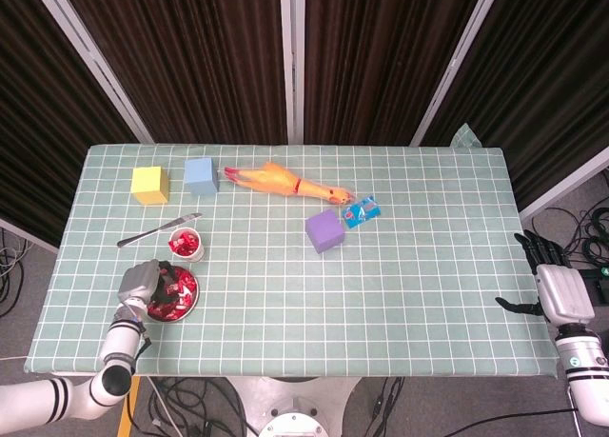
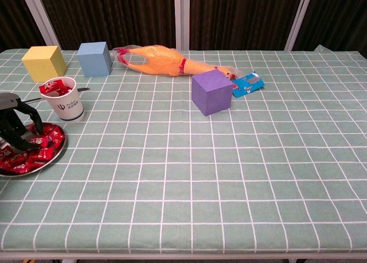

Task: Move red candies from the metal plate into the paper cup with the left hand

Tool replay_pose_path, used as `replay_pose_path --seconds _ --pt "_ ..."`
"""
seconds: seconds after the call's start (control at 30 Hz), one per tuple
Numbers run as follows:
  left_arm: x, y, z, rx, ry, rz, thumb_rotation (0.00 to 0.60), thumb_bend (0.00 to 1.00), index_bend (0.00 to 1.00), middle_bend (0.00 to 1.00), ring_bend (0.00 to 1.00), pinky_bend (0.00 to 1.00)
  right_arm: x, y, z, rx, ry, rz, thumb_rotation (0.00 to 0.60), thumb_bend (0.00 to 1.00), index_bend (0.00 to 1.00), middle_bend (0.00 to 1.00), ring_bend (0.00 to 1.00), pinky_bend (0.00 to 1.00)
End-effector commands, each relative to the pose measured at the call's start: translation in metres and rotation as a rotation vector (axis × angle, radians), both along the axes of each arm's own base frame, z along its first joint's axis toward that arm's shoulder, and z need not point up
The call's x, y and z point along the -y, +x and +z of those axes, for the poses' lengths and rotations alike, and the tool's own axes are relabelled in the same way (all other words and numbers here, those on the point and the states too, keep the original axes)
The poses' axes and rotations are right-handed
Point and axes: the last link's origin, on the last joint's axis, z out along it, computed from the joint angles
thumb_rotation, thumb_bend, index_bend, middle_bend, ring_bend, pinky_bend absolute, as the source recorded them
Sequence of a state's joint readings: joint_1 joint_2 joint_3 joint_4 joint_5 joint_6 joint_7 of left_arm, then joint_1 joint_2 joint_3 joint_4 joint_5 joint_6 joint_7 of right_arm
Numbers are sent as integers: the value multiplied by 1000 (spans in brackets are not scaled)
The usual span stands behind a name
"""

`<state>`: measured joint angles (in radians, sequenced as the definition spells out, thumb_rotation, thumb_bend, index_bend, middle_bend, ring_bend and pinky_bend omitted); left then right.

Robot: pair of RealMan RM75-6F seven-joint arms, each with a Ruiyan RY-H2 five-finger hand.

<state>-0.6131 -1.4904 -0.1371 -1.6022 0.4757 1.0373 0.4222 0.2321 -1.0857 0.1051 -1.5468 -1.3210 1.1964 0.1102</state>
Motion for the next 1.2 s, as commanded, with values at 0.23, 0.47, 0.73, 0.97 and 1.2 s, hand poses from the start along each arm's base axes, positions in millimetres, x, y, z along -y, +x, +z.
replay_pose_path --seconds 0.23,0.47,0.73,0.97,1.2 --pt "-1 -4 -2 -44 13 -9 600 251 537 1000 1000 1000 0 -2 1 -1 0 -6 513 0 0 0 0 0" --pt "2 -6 -3 -45 -1 1 600 253 545 1000 1000 1000 1 -2 -1 -1 3 -6 513 0 0 0 0 0" --pt "2 -6 -5 -33 -4 0 600 255 548 1000 1000 1000 1 -1 -2 -2 6 -4 514 0 0 0 0 0" --pt "-4 -5 -10 -28 -13 4 600 264 553 1000 1000 1000 3 -1 -1 -4 4 -8 512 0 0 0 0 0" --pt "-6 -6 -9 -34 -4 10 600 291 591 1000 1000 1000 4 -1 -1 -4 6 -10 513 0 0 0 0 0"
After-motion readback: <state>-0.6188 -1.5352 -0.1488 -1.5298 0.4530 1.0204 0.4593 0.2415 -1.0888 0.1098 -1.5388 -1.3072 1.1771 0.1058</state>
